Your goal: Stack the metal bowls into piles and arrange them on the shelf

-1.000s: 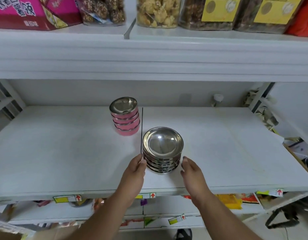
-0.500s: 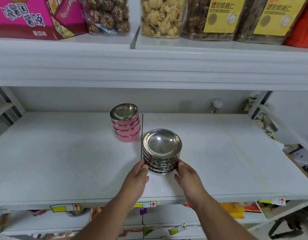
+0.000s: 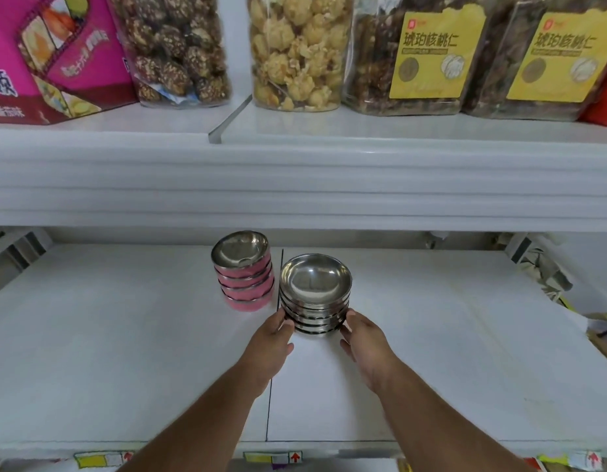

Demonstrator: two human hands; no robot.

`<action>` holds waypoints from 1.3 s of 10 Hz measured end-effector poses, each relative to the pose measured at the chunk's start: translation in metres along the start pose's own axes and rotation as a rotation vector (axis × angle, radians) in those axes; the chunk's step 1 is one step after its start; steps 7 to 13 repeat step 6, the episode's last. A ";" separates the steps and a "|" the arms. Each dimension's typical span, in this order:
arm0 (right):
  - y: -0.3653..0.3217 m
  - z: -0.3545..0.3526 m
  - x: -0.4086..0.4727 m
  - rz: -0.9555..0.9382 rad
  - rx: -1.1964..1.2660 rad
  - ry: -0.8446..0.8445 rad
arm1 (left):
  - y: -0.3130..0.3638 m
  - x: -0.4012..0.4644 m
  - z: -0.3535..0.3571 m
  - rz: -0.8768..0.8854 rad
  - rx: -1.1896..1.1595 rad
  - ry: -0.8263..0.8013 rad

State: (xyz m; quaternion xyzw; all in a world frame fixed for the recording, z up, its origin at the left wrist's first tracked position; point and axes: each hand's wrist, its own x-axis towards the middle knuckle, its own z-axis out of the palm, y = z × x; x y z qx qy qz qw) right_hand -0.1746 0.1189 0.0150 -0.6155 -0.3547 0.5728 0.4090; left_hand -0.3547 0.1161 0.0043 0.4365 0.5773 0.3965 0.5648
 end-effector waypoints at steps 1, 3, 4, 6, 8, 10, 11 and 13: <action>-0.009 0.000 0.018 0.001 0.021 -0.010 | 0.007 0.018 0.003 -0.005 0.029 -0.002; -0.027 0.002 0.040 0.036 0.021 -0.014 | 0.021 0.041 0.006 -0.019 0.031 0.014; -0.028 -0.003 0.049 0.044 -0.011 -0.011 | 0.021 0.049 0.003 -0.024 0.103 0.015; -0.024 -0.007 0.035 0.014 -0.236 -0.001 | 0.016 0.037 0.009 -0.026 0.355 0.111; -0.024 -0.007 0.035 0.014 -0.236 -0.001 | 0.016 0.037 0.009 -0.026 0.355 0.111; -0.024 -0.007 0.035 0.014 -0.236 -0.001 | 0.016 0.037 0.009 -0.026 0.355 0.111; -0.024 -0.007 0.035 0.014 -0.236 -0.001 | 0.016 0.037 0.009 -0.026 0.355 0.111; -0.024 -0.007 0.035 0.014 -0.236 -0.001 | 0.016 0.037 0.009 -0.026 0.355 0.111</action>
